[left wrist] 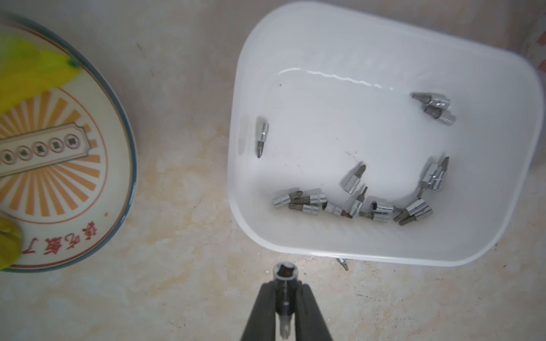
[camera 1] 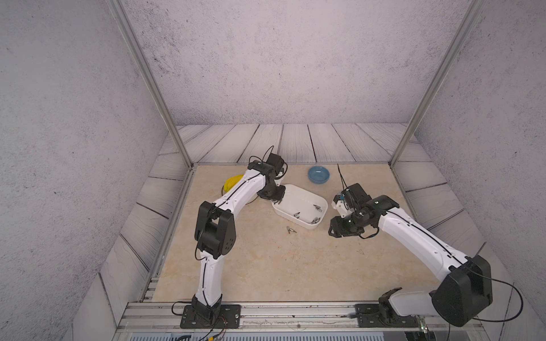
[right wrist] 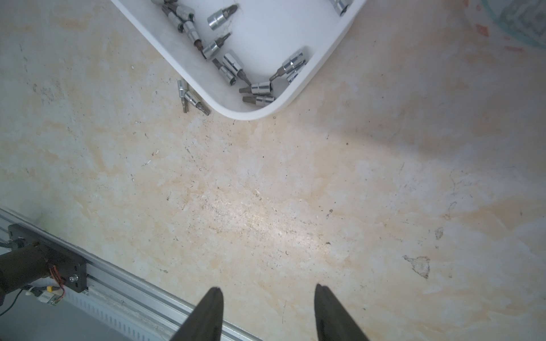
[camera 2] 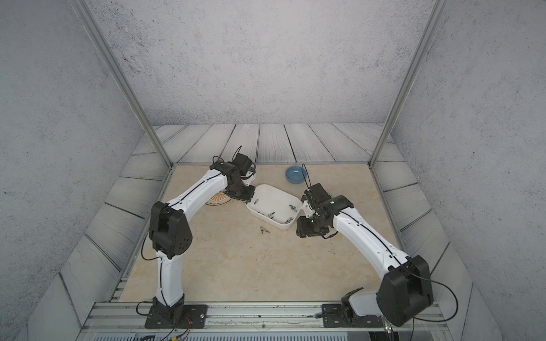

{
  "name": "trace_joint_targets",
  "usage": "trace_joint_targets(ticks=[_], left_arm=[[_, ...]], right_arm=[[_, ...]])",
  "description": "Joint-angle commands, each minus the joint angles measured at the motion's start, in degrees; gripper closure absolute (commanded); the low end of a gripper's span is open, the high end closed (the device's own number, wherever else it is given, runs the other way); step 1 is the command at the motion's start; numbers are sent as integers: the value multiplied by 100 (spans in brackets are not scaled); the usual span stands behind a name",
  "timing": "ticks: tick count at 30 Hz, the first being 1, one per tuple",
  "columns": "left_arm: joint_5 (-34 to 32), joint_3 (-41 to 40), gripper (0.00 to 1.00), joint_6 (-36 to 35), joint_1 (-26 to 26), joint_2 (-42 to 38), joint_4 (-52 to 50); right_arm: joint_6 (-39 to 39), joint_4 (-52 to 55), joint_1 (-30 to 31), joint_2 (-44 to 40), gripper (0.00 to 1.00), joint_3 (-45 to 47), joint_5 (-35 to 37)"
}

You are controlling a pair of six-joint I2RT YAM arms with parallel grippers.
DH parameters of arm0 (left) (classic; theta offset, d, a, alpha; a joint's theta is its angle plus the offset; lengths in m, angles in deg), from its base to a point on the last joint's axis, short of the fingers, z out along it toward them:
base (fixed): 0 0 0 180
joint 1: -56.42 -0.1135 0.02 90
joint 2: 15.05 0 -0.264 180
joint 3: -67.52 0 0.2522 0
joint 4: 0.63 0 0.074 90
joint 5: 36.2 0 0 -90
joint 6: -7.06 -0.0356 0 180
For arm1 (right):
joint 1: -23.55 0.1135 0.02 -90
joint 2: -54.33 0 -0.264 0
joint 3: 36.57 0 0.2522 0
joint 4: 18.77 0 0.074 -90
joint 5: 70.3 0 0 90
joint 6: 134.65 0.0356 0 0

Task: Put the bit on the desktop into the storage box
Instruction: Place the screwdriver bit in the storage box.

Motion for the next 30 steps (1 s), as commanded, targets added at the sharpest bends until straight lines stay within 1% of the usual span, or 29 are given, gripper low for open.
trace_joint_targets(ticks=[1,3,6,13,18,24,30], left_arm=[[549,111,100,-202,1,217,-183],[751,47,100,-173,10,276,-47],[813,-13,100,-96,19,326,122],[1040,125,100,-34,27,428,208],[1423,380,100,18,36,660,276],[1843,360,100,99,80,832,614],[1952,255,100,144,141,1094,756]], right_arm=[[4,57,17,64,45,-60,94],[8,48,19,81,45,-60,95],[16,30,26,82,46,-38,78],[14,48,19,73,46,-20,104],[2,74,25,73,46,-43,126],[-16,101,19,64,46,-28,165],[-12,118,18,64,46,-10,183]])
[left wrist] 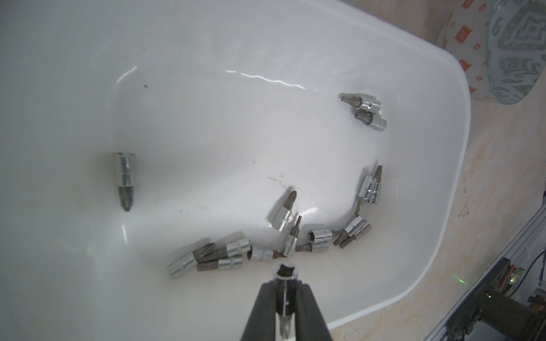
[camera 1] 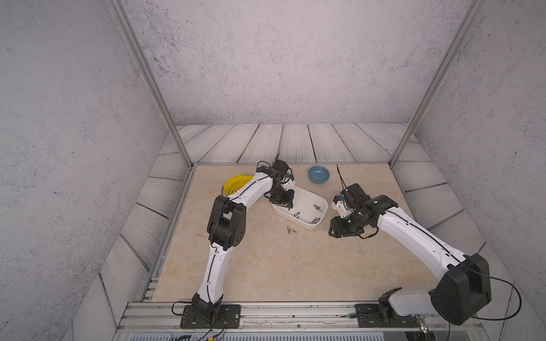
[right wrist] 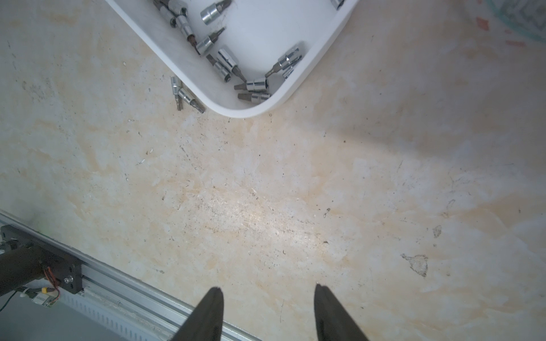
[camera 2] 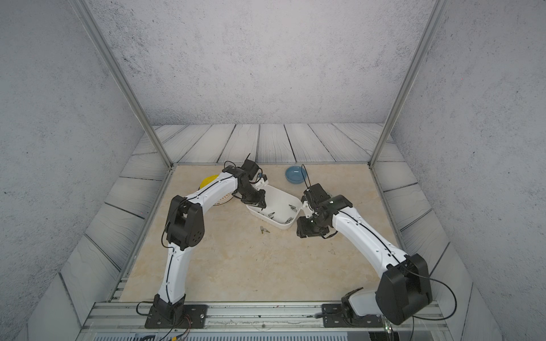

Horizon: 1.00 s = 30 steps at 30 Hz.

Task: Put the bit on the desktop into the storage box
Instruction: Place the screwdriver bit in the storage box.

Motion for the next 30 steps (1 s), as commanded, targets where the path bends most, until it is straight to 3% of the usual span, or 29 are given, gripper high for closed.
trace_joint_targets(ticks=[1,14,23,28,30], left_arm=[[172,-84,100,43,61,219,138],[23,-637,100,132,179,289,483],[-86,-520,99,125,206,347,266],[-71,-591,76,164,215,370,324],[-61,-594,71,181,223,385,356]], right_arm=[[-12,88,13,-7,46,-8,144],[-5,70,22,25,46,25,125],[7,68,22,-23,46,80,126],[13,59,17,-32,46,85,109],[16,42,21,-41,46,105,91]])
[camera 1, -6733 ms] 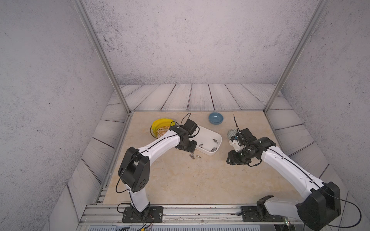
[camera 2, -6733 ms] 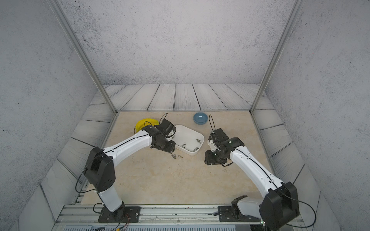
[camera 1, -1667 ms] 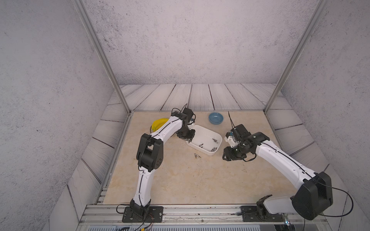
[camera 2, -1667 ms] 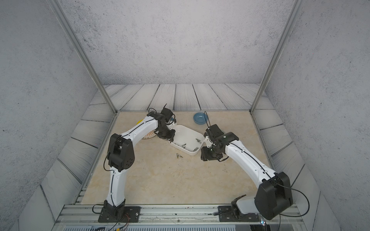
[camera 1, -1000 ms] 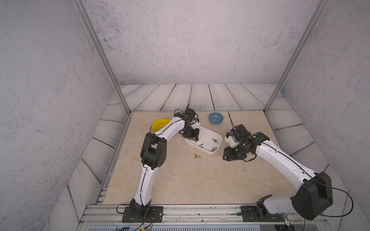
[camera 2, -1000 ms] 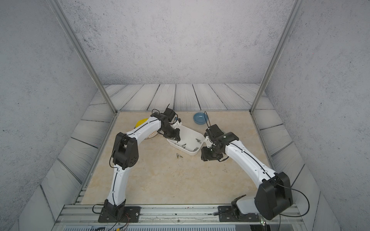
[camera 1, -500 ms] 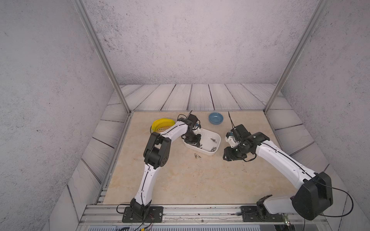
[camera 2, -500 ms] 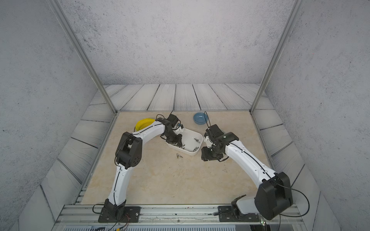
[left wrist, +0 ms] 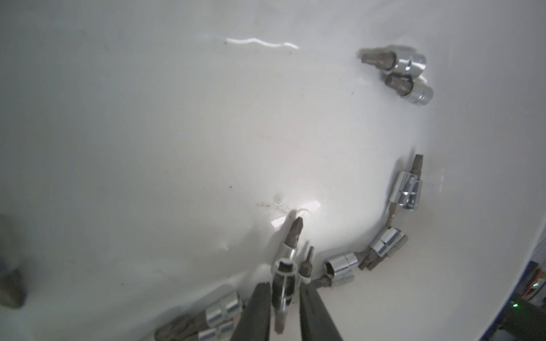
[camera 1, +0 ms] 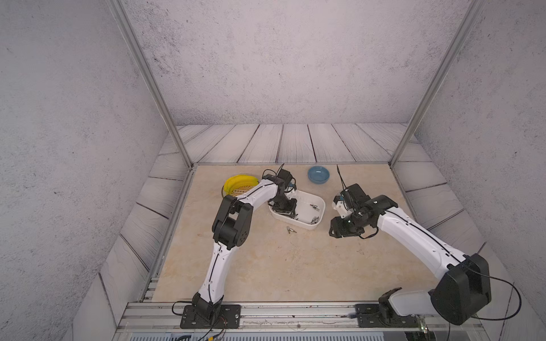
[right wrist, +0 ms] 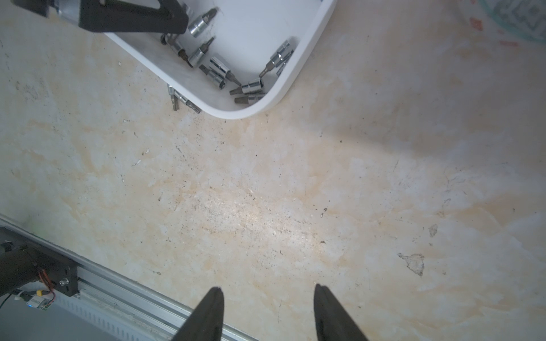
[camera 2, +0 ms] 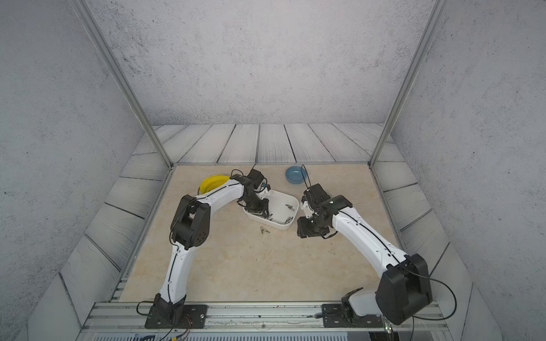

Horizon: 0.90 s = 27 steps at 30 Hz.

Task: Put the bit on the desktop into the storage box
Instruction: Place the screwdriver bit in the storage box, then pick up the screwdriver bit from the center of the board.

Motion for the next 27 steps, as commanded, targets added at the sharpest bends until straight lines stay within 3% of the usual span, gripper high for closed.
trace_joint_targets(ticks=[1,10,17,20,27], left_arm=[[-4,-30,69,-3,44,162,-87],[115,-144,57,146,62,-359,284],[41,627,54,111,31,-755,-299],[-201,190,52,143,-20,-1173,-224],[-520,-1686,50,388,-365,-2613,379]], right_arm=[[11,44,19,-41,46,99,34],[79,-518,174,54,46,353,-290],[71,-1115,542,698,44,307,-284],[41,-1343,674,957,44,280,-228],[31,-1712,1016,1582,44,86,-214]])
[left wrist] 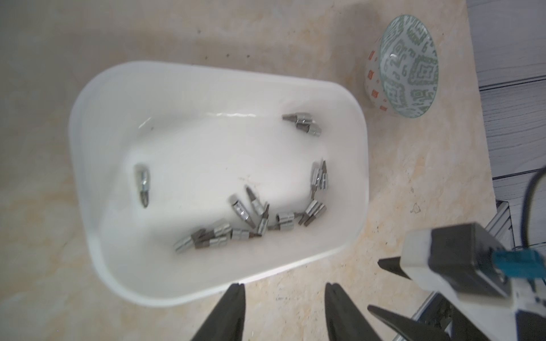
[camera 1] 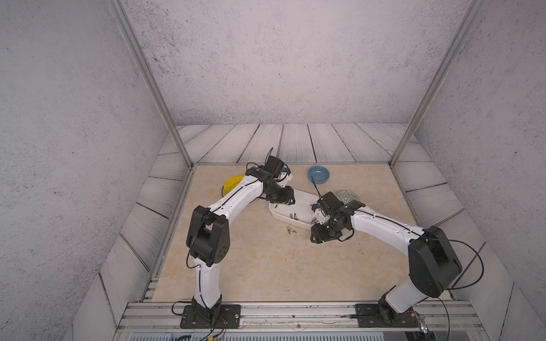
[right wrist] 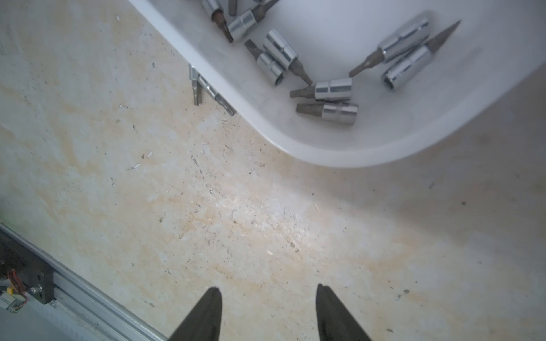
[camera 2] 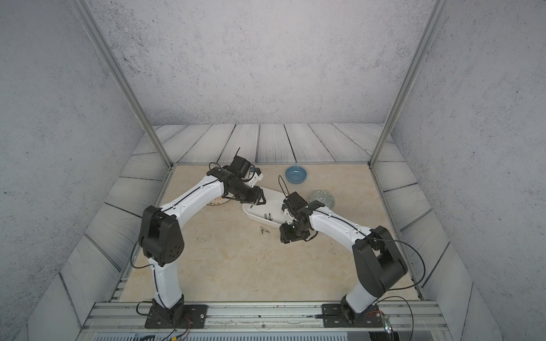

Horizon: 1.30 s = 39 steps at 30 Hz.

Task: Put the bit on the desktop into the storage box
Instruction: Pick up the screwdriver bit from the center of the board.

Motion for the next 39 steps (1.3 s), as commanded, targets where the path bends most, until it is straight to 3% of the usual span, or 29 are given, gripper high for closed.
trace_joint_targets(ticks=[1,11,20,39], left_arm=[[-329,-689,50,116,-184,-514,77],[-587,-2503,49,295,-260,-1807,248],[-491,-3840,49,587,-260,-2451,735],[-475,-4119,49,714,-251,-2504,876]], right_arm=[[-5,-220,198,271,44,-240,41],[93,-380,501,1237,42,-1020,344],[-286,-262,506,2061,41,-1850,479],[-679,-81,556,2765,50,-2329,1046]])
